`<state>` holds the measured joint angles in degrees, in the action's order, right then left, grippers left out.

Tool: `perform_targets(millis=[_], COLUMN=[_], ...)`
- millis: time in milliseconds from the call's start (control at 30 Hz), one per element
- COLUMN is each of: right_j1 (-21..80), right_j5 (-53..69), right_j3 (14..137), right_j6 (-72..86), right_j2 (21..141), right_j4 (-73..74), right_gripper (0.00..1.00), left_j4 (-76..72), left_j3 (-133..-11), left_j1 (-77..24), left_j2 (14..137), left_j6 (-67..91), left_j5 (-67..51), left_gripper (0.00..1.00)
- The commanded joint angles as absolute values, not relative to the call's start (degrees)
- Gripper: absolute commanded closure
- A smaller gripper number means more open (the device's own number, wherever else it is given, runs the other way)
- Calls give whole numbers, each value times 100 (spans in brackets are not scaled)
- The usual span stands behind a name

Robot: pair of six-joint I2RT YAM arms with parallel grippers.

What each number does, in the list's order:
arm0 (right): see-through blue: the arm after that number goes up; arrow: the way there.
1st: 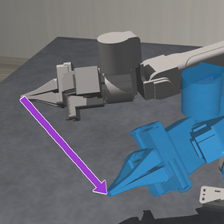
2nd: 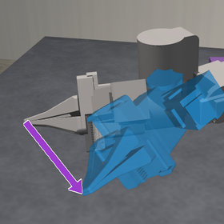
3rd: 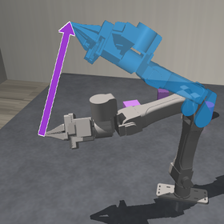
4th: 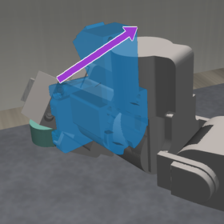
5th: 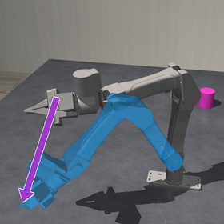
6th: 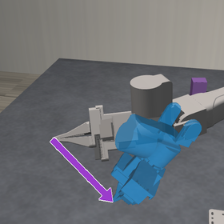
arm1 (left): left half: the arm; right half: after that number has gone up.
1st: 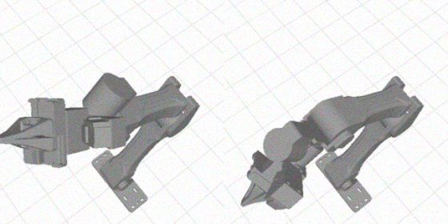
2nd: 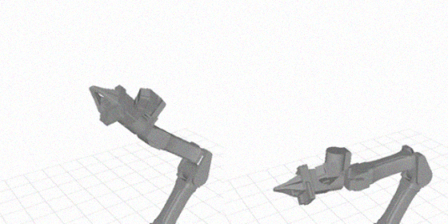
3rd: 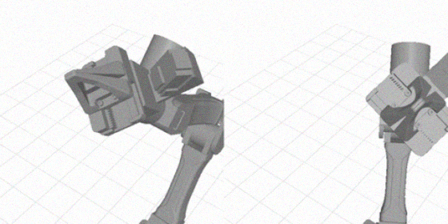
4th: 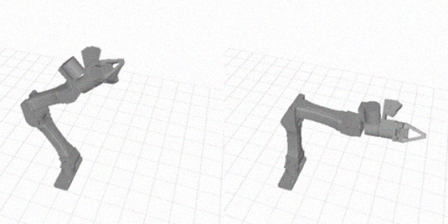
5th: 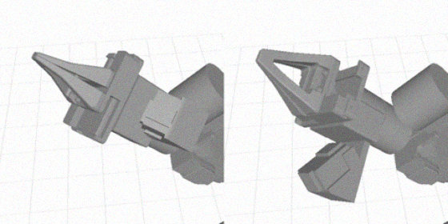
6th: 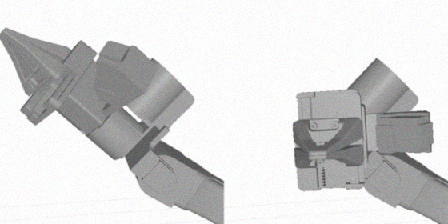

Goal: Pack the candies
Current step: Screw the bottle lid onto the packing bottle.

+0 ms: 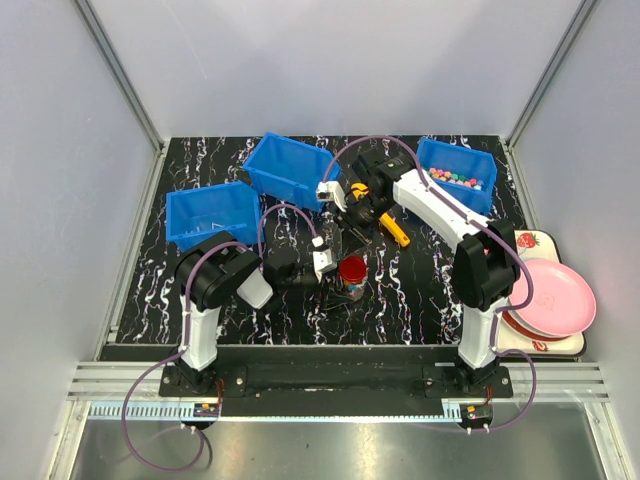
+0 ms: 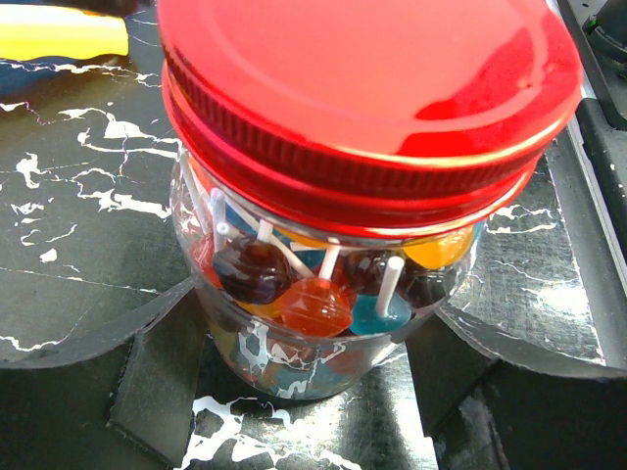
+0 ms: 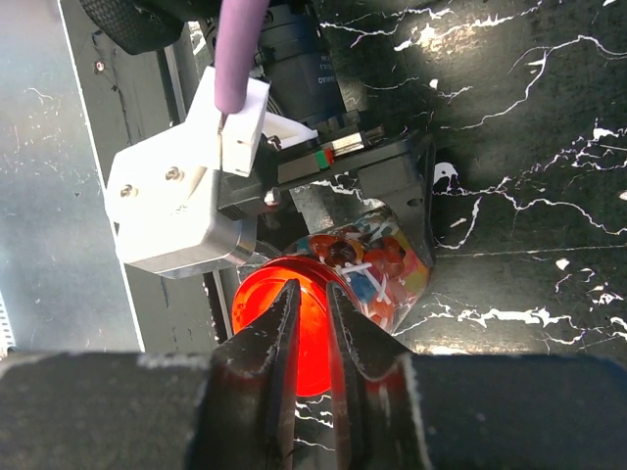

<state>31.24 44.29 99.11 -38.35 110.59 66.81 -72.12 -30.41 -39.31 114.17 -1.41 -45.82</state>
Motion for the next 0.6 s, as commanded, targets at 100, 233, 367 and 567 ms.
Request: perform_targets(millis=[100,233,367,567], right_j1=[3190,3182,3147,2989], right_j5=[4509,4412,4272,4166], right_j3=[9827,9651,9501,9343], right_j6=[-4051,-4096,-4113,-4113], right_j2=[11109,10995,10872,10670], right_j4=[6750,6732,6706,6715], right_gripper=[79,79,80,80], left_j4=[-8183,-8183,-8191,-8200], left_j3=[-3226,-3217,-3225,-3217], left_j1=[-3902,-3902,-3894,-3894], left_j2=[11241,11232,11232,11232], left_j6=[-141,-149,-141,-141], left_j5=[-4553,-4544,-4553,-4553], left_gripper=[100,100,100,100])
